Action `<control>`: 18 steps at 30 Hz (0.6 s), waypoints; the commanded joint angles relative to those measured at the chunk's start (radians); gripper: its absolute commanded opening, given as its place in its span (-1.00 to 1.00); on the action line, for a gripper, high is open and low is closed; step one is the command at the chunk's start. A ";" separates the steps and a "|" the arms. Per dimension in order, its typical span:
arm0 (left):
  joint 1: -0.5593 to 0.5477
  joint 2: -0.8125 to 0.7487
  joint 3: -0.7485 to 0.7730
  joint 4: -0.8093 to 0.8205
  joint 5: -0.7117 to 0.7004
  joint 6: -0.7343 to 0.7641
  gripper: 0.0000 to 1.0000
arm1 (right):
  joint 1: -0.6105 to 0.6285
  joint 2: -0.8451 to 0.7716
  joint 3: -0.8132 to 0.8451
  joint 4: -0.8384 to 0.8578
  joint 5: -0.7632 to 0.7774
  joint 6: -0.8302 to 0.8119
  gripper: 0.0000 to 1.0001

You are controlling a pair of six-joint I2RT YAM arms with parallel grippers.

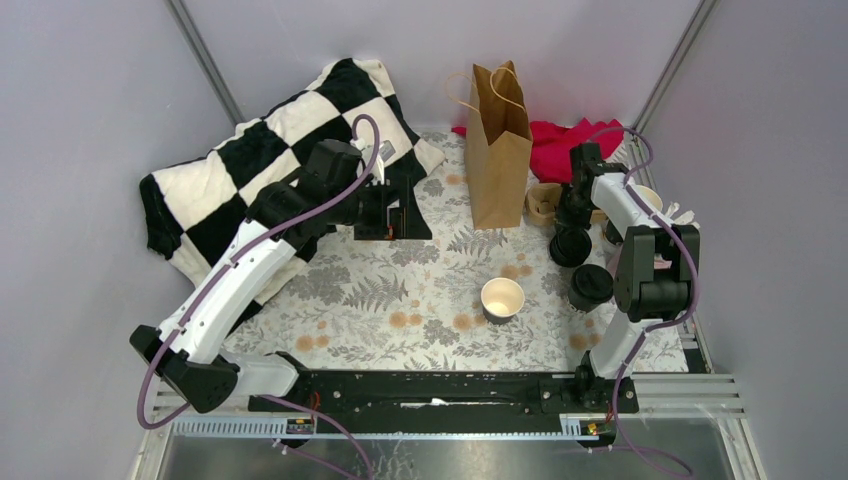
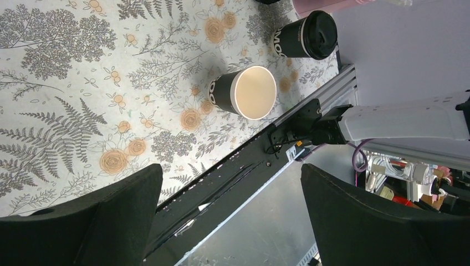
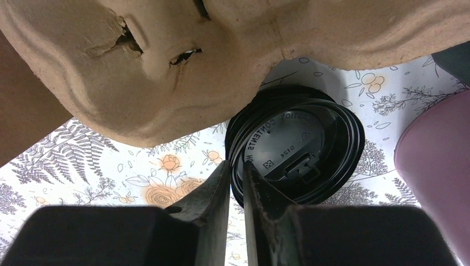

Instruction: Pack the takeout coffee

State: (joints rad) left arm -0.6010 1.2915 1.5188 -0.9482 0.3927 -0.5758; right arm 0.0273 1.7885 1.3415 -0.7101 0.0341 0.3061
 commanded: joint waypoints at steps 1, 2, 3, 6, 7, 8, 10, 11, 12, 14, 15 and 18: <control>0.004 0.000 0.047 0.010 -0.014 0.022 0.98 | -0.006 -0.012 0.016 0.014 -0.011 -0.019 -0.61; 0.005 0.002 0.046 0.011 -0.012 0.022 0.98 | -0.006 -0.013 0.014 0.014 -0.012 -0.022 -0.63; 0.006 0.004 0.046 0.011 -0.011 0.021 0.98 | -0.006 -0.012 0.013 0.012 -0.013 -0.025 -0.67; 0.005 0.006 0.047 0.015 -0.009 0.018 0.98 | -0.006 -0.013 0.015 0.006 -0.008 -0.034 -0.78; 0.006 0.006 0.046 0.017 -0.007 0.016 0.98 | -0.006 -0.017 0.019 0.001 -0.007 -0.036 -0.81; 0.006 0.005 0.044 0.018 -0.005 0.012 0.98 | -0.006 -0.024 0.025 -0.006 -0.007 -0.037 -0.84; 0.005 0.000 0.035 0.025 -0.005 0.007 0.98 | -0.006 -0.041 0.033 -0.013 -0.013 -0.040 -0.89; 0.005 -0.004 0.029 0.030 -0.005 0.001 0.98 | -0.006 -0.048 0.036 -0.018 -0.019 -0.041 -0.91; 0.004 -0.009 0.023 0.037 -0.004 -0.005 0.98 | -0.006 -0.054 0.040 -0.024 -0.023 -0.041 -0.94; 0.005 -0.014 0.016 0.043 -0.001 -0.011 0.98 | -0.006 -0.068 0.047 -0.043 -0.025 -0.038 -1.00; 0.005 -0.015 0.017 0.043 -0.002 -0.013 0.98 | -0.006 -0.076 0.050 -0.048 -0.028 -0.035 -1.00; 0.005 -0.017 0.020 0.044 -0.004 -0.020 0.98 | -0.006 -0.107 0.063 -0.069 -0.031 -0.035 -1.00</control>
State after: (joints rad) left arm -0.6010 1.2919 1.5238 -0.9474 0.3885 -0.5812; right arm 0.0254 1.7580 1.3495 -0.7353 0.0235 0.2813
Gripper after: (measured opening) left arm 0.990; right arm 0.011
